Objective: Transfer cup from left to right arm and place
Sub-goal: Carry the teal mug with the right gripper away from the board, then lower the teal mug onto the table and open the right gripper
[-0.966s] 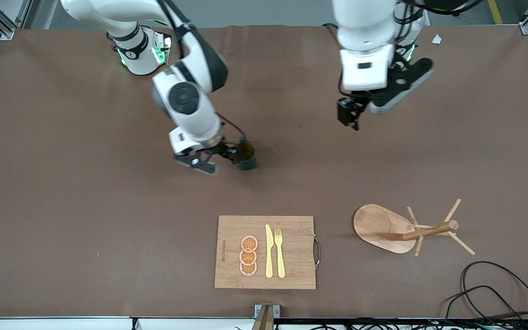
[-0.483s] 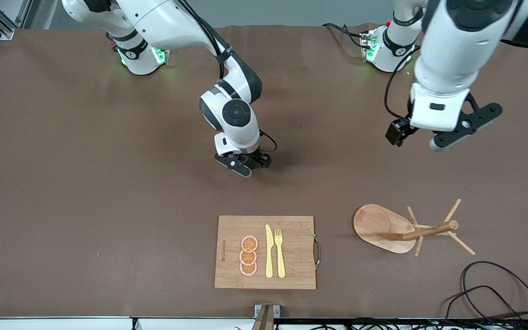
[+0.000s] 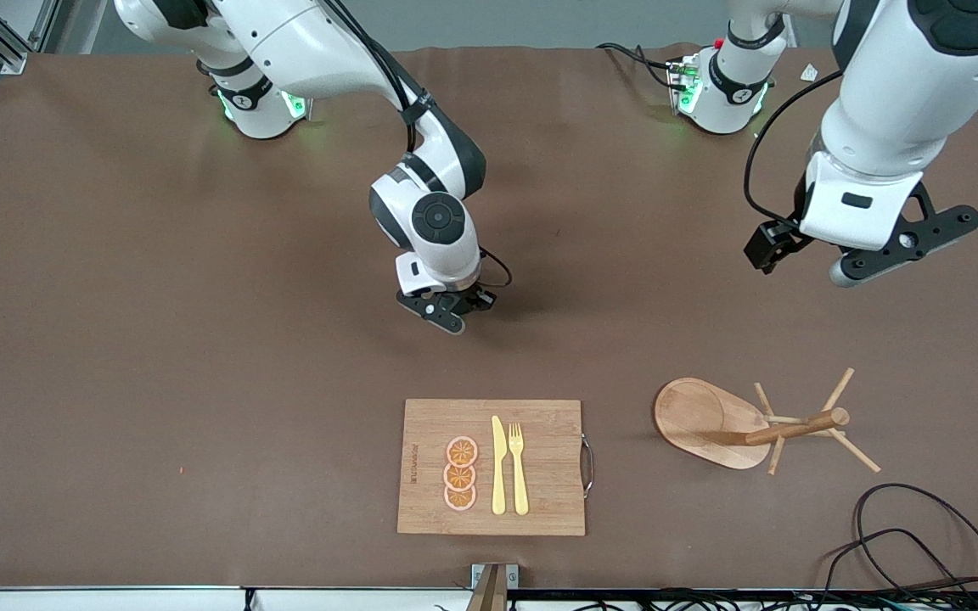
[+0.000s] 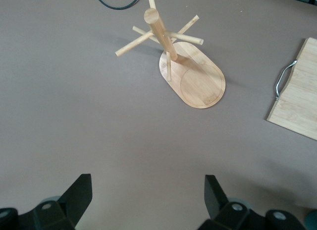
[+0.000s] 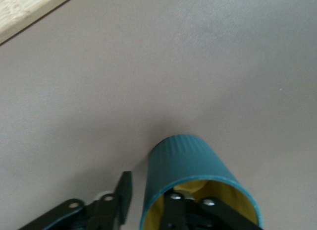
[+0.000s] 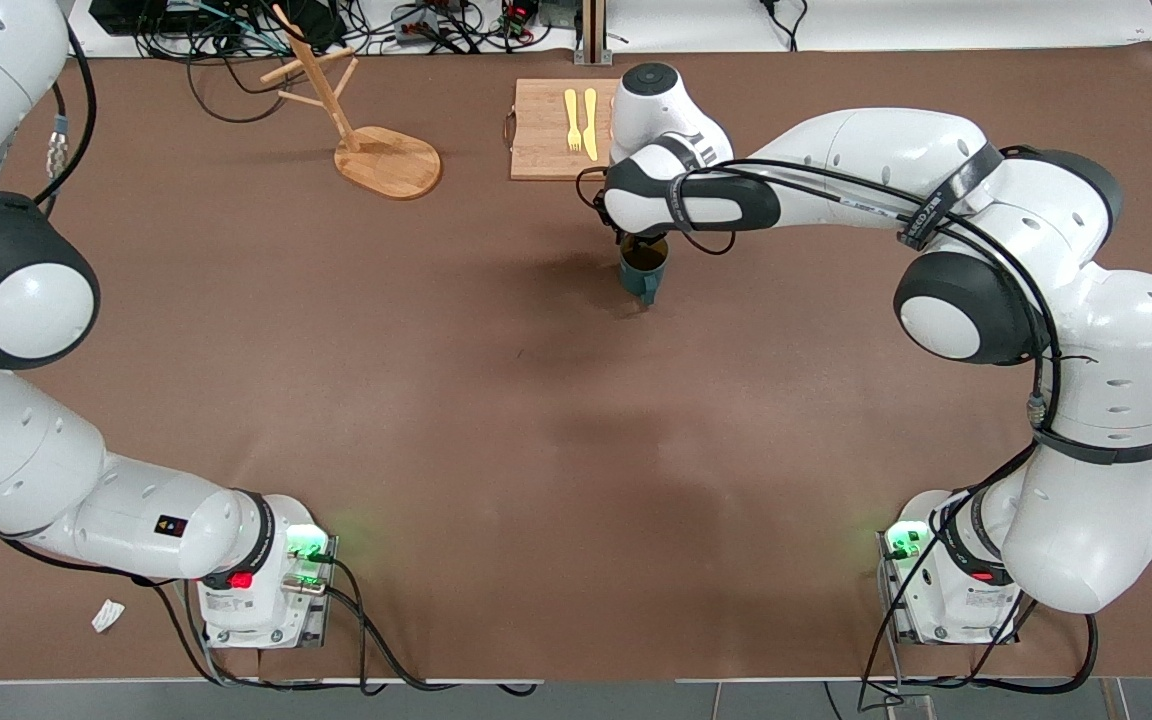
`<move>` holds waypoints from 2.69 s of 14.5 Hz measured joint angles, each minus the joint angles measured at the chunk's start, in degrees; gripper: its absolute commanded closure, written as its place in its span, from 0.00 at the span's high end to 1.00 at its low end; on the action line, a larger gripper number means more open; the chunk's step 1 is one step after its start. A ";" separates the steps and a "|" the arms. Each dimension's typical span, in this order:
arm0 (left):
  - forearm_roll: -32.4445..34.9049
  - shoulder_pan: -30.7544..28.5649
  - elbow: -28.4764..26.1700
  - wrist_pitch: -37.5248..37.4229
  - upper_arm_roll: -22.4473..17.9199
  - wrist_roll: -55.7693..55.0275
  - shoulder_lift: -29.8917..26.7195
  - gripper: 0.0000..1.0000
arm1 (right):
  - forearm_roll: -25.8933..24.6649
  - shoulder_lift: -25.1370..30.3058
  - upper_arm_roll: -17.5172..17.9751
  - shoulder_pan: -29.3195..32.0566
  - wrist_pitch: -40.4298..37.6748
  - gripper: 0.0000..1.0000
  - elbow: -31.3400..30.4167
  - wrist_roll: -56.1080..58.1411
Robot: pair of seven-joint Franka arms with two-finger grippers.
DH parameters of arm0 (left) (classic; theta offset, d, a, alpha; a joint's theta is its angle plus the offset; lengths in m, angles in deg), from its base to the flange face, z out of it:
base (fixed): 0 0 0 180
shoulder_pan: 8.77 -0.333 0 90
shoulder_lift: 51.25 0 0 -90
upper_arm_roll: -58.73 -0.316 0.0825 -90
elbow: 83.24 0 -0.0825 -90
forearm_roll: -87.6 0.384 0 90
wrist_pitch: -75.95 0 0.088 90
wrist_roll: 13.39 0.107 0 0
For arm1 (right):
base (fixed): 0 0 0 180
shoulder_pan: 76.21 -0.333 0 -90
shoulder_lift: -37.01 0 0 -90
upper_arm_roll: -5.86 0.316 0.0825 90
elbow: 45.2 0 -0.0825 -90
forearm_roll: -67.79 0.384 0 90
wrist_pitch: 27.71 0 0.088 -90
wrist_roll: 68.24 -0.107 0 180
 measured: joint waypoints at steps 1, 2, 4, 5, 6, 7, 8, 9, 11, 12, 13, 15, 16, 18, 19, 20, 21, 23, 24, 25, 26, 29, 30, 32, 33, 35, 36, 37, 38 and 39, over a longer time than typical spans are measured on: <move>-0.20 -0.55 0.01 0.00 0.01 1.50 -0.01 1.00 | -0.02 0.01 -0.14 0.41 -1.13 0.00 0.21 1.65; -0.48 -1.17 0.03 0.00 0.05 3.27 -0.02 1.00 | -0.07 0.12 -0.30 1.09 -2.51 0.00 0.45 3.91; -1.44 -2.50 0.26 0.00 0.06 6.83 -0.07 1.00 | -0.12 0.97 -0.76 3.33 -5.23 0.00 1.07 9.44; -2.45 -3.02 0.42 0.00 -0.01 8.77 -0.18 1.00 | -0.16 1.84 -0.98 5.12 -6.65 0.00 1.36 12.84; -3.52 -3.32 0.52 -0.01 -0.47 10.91 -0.42 1.00 | -0.22 3.07 -1.18 7.65 -8.08 0.00 1.60 17.43; -4.52 -3.26 0.56 -0.01 -1.84 13.24 -0.82 1.00 | -0.26 4.35 -1.31 10.49 -9.07 0.00 1.70 22.54; -5.46 -3.25 0.56 -0.02 -3.56 16.22 -1.30 1.00 | -0.30 5.56 -1.42 13.60 -9.63 0.00 1.71 28.26; -6.30 -3.38 0.56 -0.04 -5.18 19.80 -1.75 1.00 | -0.31 6.54 -1.51 17.00 -9.92 0.00 1.71 34.28; -7.24 -3.63 0.06 -0.20 -8.22 27.36 -2.66 1.00 | -0.34 7.51 -1.61 24.10 -9.84 0.00 1.69 45.76; -7.35 -3.75 -0.93 -0.19 -9.58 30.73 -3.35 1.00 | -0.53 7.48 -1.63 27.39 -8.85 0.00 1.64 50.47; -7.45 -3.95 -2.19 -0.03 -10.60 33.52 -4.13 1.00 | -0.84 7.24 -1.62 30.40 -6.62 0.00 1.47 54.80; -7.53 -4.19 -4.24 0.52 -11.66 37.18 -5.53 1.00 | -0.99 5.87 -1.55 35.10 -1.59 0.01 0.83 62.55; -7.53 -4.18 -4.81 0.62 -11.72 38.09 -6.05 1.00 | -1.00 4.59 -1.51 36.77 1.34 0.01 0.59 65.64; -7.54 -3.90 -5.47 0.62 -11.58 38.60 -6.68 1.00 | -1.01 1.72 -1.47 38.88 7.44 0.02 0.11 69.83; -7.54 -3.85 -5.70 0.63 -11.51 38.75 -6.76 1.00 | -1.23 0.51 -1.45 39.34 9.48 0.02 0.10 70.64; -7.55 -3.86 -6.03 0.63 -11.48 38.98 -6.79 1.00 | -1.80 -0.35 -1.44 39.64 10.50 0.02 0.10 70.75; -7.55 -3.86 -6.38 0.65 -11.48 39.17 -6.79 1.00 | -2.07 -0.87 -1.44 39.91 10.84 0.03 0.10 70.75; -7.99 -3.86 -6.74 0.70 -11.48 39.79 -6.79 1.00 | -2.14 -1.12 -1.45 40.52 10.89 0.14 0.11 70.75; -8.30 -3.85 -6.80 0.71 -11.48 40.30 -6.80 1.00 | -2.14 -1.12 -1.45 40.87 10.87 0.35 0.11 70.74; -8.48 -3.85 -6.88 0.71 -11.48 40.76 -6.80 1.00 | -2.14 -1.12 -1.44 41.22 10.80 0.57 0.11 70.73; -8.52 -3.85 -6.95 0.71 -11.45 40.93 -6.80 1.00 | -2.14 -1.12 -1.44 41.60 10.74 0.84 0.12 70.70; -8.53 -3.85 -7.09 0.71 -11.33 40.93 -6.80 1.00 | -2.10 -1.08 -1.41 42.90 10.40 1.00 0.33 70.70; -8.53 -3.86 -7.12 0.68 -11.33 40.94 -6.80 1.00 | -2.10 -0.95 -1.41 43.22 9.34 1.00 0.51 70.71; -8.53 -3.89 -7.20 0.60 -11.33 40.98 -6.81 1.00 | -2.10 0.23 -1.39 43.37 5.60 1.00 1.53 70.72; -8.53 -3.89 -7.30 0.48 -11.33 40.98 -6.85 1.00 | -2.10 1.63 -1.37 43.37 3.53 1.00 2.14 70.71; -8.54 -3.89 -7.70 0.15 -11.29 40.98 -7.11 1.00 | -2.10 6.27 -1.32 43.38 -2.40 1.00 3.03 69.85; -8.58 -3.89 -7.87 0.04 -11.09 40.98 -7.31 1.00 | -2.10 9.27 -1.32 43.42 -5.56 1.00 3.30 68.67; -8.59 -3.86 -7.99 -0.15 -10.69 40.98 -7.48 1.00 | -2.09 12.55 -1.32 43.43 -8.49 1.00 3.40 67.24; -8.60 -3.81 -8.10 -0.50 -10.26 40.94 -7.64 1.00 | -2.07 15.84 -1.27 43.43 -11.75 1.00 3.43 64.44; -8.60 -3.77 -8.25 -0.81 -9.87 40.89 -7.79 1.00 | -2.11 19.17 -1.12 43.43 -15.39 1.00 3.44 60.63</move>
